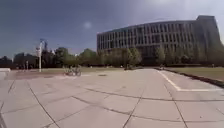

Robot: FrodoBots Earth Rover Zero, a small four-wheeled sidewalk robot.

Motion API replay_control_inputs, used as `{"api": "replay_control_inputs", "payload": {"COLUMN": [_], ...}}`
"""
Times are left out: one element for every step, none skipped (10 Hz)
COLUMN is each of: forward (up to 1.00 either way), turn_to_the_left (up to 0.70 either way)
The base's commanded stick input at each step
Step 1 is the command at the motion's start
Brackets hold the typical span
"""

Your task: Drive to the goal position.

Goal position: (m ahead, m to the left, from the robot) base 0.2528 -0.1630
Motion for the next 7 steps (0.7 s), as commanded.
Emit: {"api": "replay_control_inputs", "payload": {"forward": [0.70,0.70,0.70,0.70,0.70,0.70,0.70], "turn_to_the_left": [-0.28,-0.25,-0.21,-0.18,-0.15,-0.12,-0.09]}}
